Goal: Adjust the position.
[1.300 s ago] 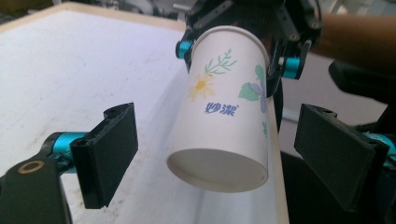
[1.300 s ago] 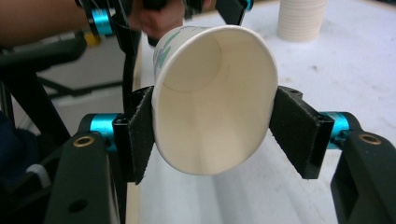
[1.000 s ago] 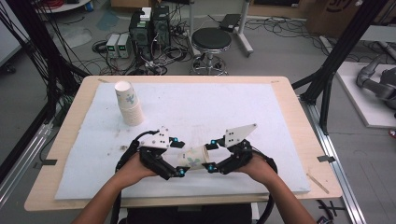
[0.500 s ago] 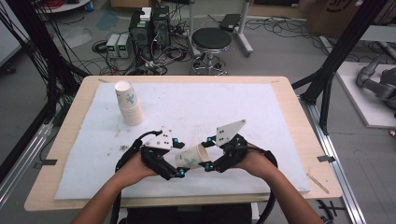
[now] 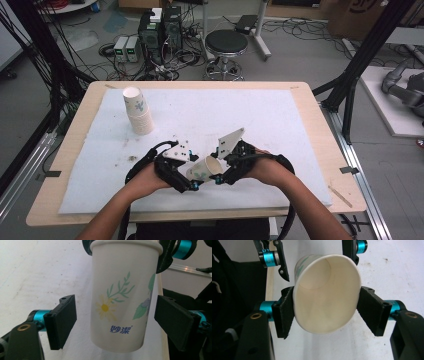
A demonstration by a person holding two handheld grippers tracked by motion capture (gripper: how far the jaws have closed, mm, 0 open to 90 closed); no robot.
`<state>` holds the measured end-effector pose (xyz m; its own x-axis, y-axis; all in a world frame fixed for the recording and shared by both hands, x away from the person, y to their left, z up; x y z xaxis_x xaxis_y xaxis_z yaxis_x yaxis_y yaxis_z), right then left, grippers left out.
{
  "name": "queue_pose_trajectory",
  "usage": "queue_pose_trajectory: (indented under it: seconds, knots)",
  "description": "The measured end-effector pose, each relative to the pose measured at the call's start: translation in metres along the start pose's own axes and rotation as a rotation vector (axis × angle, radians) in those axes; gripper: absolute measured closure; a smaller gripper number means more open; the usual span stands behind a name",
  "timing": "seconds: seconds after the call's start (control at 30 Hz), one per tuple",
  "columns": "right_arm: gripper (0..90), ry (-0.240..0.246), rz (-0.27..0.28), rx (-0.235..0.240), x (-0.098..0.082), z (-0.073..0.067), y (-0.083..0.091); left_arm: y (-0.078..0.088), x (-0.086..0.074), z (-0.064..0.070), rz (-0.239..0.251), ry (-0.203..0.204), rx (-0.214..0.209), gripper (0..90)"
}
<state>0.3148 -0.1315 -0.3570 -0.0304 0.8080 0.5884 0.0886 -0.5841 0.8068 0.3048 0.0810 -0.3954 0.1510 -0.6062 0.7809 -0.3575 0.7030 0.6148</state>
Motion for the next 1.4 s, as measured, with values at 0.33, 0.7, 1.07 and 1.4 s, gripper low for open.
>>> queue_pose_trajectory:
  seconds: [0.33, 0.7, 1.07, 1.4]
  knots:
    - [33.7, 0.029, -0.1, -0.001, 0.01, 0.002, -0.008, -0.008, 0.001, 0.002, -0.044, -0.014, -0.012, 23.4]
    - [33.5, 0.025, -0.136, 0.011, 0.014, 0.001, -0.013, -0.014, 0.0, 0.003, -0.071, -0.033, -0.042, 35.8]
    - [21.6, -0.056, 0.099, 0.018, 0.009, 0.005, 0.002, -0.011, -0.007, 0.001, 0.005, 0.03, -0.039, 33.2]
    - [21.6, -0.155, 0.285, -0.057, -0.021, 0.006, 0.021, 0.003, -0.03, -0.005, 0.088, 0.123, 0.029, 33.2]
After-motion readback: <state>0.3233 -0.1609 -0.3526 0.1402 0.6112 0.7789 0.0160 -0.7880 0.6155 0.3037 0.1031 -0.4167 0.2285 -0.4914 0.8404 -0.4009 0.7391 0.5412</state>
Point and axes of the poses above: each handheld gripper's, and its own axes: y roughly backward along the jaws, x roughly out of its top, z roughly to its right, the point moved 1 cm from there along -y, roughly forward along the jaws, and after that the axes turned 12 degrees about x, right-handed, at the moved point
